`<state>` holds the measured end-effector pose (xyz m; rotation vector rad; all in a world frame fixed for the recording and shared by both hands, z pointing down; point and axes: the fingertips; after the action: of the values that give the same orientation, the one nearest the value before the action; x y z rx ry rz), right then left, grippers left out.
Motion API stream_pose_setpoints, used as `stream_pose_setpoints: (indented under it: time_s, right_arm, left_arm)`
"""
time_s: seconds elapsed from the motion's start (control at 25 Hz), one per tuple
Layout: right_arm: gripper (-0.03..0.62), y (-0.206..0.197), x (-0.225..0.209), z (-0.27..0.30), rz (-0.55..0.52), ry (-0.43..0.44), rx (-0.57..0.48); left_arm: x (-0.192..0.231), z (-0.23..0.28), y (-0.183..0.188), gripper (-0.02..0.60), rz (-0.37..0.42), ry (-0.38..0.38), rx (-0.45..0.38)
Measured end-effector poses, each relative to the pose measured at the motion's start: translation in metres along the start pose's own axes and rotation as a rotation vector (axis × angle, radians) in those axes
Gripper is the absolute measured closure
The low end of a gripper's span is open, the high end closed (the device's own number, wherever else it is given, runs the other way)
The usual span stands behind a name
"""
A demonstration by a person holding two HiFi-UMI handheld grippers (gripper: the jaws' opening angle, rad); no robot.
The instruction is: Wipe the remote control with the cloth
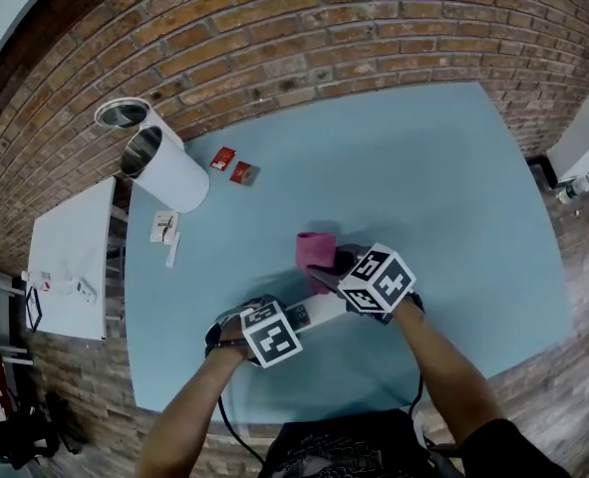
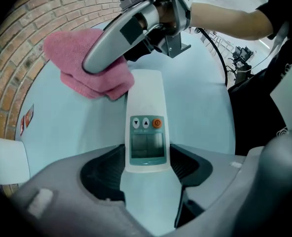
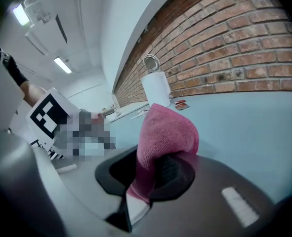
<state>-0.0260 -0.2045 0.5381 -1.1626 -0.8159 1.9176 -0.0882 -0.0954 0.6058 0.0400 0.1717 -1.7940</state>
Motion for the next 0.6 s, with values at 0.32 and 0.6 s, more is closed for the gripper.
stream_pose_setpoints:
  time_s: [0.32, 0.6]
  right_arm:
    - [0.53, -0.008, -0.017, -0.032, 0.064, -0.09, -0.069]
    - [0.53, -0.011, -0.008, -0.071, 0.135, -0.222, -0.214]
  left_arm:
    - [0.0, 0.0, -0.001, 0.302, -0.001, 0.001, -0.015]
    - [0.004, -0.003, -0.001, 0.308, -0.036, 0.013, -0.105]
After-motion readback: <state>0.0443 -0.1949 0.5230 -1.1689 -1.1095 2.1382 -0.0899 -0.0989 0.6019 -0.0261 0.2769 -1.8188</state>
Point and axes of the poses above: the fingertips, and each gripper's own axes: z forward along the fingers, x to its left, y out of its top, and after that the axes turned 13 degrees about y, right-handed
